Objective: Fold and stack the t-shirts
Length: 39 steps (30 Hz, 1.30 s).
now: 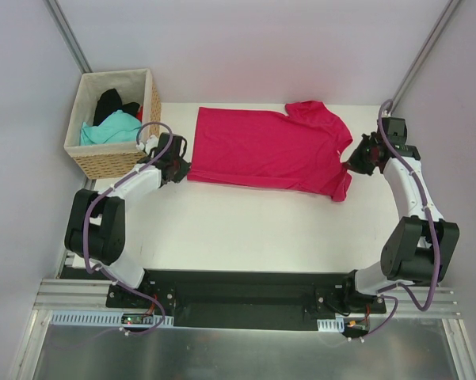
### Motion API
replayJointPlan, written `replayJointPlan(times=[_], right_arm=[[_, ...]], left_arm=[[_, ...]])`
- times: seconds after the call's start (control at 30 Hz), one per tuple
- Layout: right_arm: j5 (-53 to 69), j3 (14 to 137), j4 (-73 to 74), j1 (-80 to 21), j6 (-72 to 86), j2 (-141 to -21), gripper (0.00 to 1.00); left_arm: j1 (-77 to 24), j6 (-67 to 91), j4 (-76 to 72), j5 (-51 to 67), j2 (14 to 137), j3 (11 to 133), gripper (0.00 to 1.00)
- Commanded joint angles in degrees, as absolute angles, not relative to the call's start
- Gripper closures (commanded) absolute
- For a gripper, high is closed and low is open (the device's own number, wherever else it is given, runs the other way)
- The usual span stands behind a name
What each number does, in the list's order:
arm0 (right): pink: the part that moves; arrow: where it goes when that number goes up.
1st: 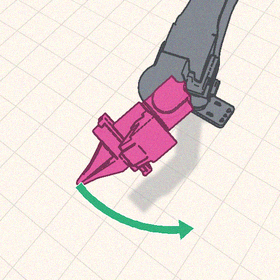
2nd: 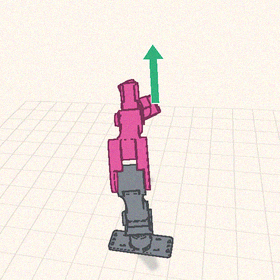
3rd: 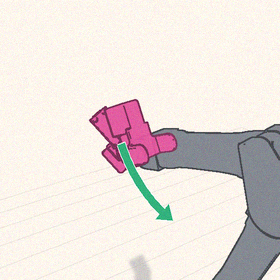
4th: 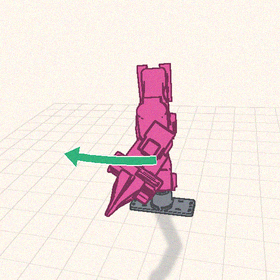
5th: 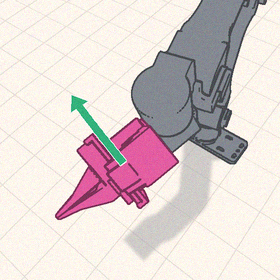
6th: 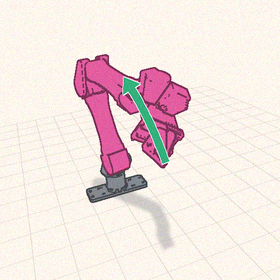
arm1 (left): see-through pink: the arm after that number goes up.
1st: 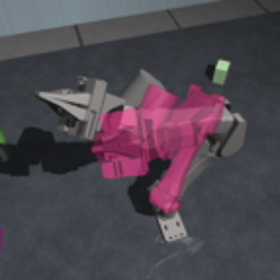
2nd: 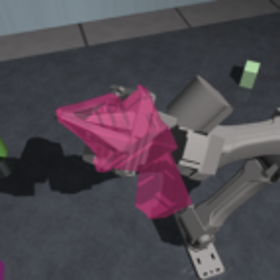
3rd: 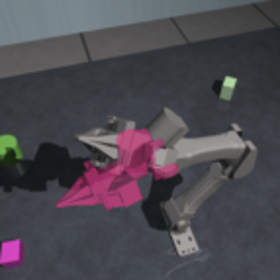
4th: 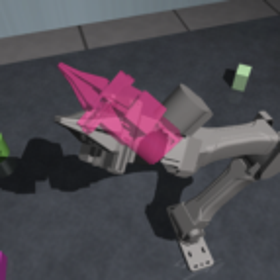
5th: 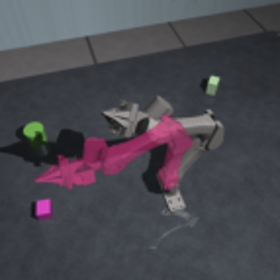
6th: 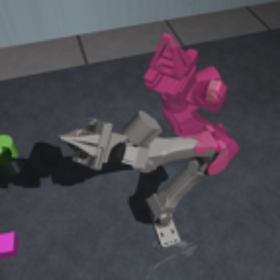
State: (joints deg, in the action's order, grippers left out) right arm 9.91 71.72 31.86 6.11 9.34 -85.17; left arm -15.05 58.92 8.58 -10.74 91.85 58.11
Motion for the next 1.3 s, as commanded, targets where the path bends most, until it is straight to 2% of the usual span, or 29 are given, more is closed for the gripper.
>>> replayJointPlan(times=[0.0,0.77,1.27], right_arm=[[9.32,74.00,30.15,6.68,7.30,-84.64,1.00],[12.13,75.85,24.79,8.61,8.17,-87.54,1.00],[15.73,78.48,23.55,9.05,5.54,-91.93,1.00]], left_arm=[[-15.21,57.39,9.32,-12.57,92.55,60.99,1.00],[-15.21,64.16,9.23,-12.30,94.92,62.23,1.00],[-15.21,63.72,9.84,-13.36,98.17,67.85,1.00]])
